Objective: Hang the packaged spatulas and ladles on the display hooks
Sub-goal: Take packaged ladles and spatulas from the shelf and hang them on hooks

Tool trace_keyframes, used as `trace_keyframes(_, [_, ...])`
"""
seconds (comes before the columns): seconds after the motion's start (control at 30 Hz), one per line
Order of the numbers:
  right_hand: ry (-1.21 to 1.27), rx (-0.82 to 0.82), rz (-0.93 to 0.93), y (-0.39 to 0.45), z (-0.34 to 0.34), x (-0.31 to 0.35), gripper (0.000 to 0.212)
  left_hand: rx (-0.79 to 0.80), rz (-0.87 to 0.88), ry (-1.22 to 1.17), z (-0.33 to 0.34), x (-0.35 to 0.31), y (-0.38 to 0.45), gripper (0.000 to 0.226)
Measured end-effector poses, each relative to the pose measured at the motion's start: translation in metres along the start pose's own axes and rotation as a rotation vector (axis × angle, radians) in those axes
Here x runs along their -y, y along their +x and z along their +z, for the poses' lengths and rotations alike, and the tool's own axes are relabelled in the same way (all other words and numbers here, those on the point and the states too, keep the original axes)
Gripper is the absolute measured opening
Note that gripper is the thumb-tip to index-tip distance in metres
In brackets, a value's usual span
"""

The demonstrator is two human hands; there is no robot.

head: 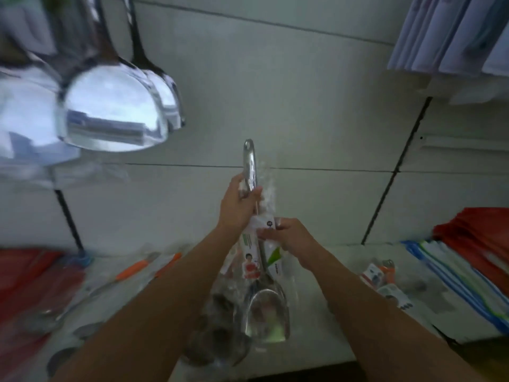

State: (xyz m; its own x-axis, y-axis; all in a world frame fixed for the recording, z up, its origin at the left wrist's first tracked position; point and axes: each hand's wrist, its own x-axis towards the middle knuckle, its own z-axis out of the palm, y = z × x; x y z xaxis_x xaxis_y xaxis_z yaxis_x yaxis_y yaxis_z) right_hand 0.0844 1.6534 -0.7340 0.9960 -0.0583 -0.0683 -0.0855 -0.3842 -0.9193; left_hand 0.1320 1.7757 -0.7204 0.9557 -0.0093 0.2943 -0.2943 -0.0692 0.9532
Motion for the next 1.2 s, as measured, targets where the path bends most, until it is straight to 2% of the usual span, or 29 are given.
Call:
trace_keyframes(0.03, [-0.015, 0.007, 0.007, 0.0, 0.007, 0.008, 0.023, 0.003, -0.013, -0.003, -0.011, -0.002, -0.002, 0.028])
trace_keyframes(0.1, [0.051, -0.051, -0.002, 0.002, 0.018, 0.025, 0.055, -0.001, -0.03, 0.004, -0.027, -0.005, -0.008, 0.02])
trace_keyframes(0.17, [0.034, -0.188, -0.141, 0.004, 0.029, 0.047, 0.085, -0.01, -0.032, 0.031, -0.045, -0.009, -0.012, 0.019])
trace_keyframes(0.23, [-0.048, -0.221, -0.305, 0.006, 0.039, 0.067, 0.092, 0.003, -0.043, 0.047, -0.059, -0.016, -0.016, 0.018])
trace_keyframes(0.3, [-0.017, -0.099, -0.33, 0.007, 0.05, 0.08, 0.083, 0.032, -0.064, 0.056, -0.07, -0.026, -0.02, 0.016])
trace_keyframes(0.37, [0.085, 0.012, -0.272, 0.008, 0.06, 0.084, 0.069, 0.064, -0.07, 0.058, -0.077, -0.033, -0.024, 0.018])
trace_keyframes(0.47, [0.088, -0.055, -0.228, 0.005, 0.065, 0.091, 0.048, 0.065, -0.065, 0.131, -0.078, -0.04, -0.034, 0.019])
trace_keyframes(0.57, [0.007, -0.095, -0.237, -0.006, 0.056, 0.101, 0.037, -0.026, -0.055, 0.094, -0.076, -0.05, -0.04, 0.047])
trace_keyframes(0.63, [-0.018, -0.086, -0.256, -0.016, 0.046, 0.11, 0.034, -0.032, -0.021, 0.089, -0.075, -0.062, -0.046, 0.07])
trace_keyframes(0.67, [-0.029, -0.087, -0.27, -0.024, 0.039, 0.115, 0.031, -0.011, 0.004, 0.111, -0.073, -0.07, -0.05, 0.074])
trace_keyframes(0.87, [-0.057, -0.182, -0.337, -0.069, 0.0, 0.147, 0.028, 0.034, 0.088, 0.099, -0.055, -0.124, -0.077, 0.027])
trace_keyframes(1.2, [-0.053, -0.265, -0.46, -0.136, -0.027, 0.226, 0.019, 0.037, 0.269, 0.056, -0.076, -0.224, -0.107, 0.024])
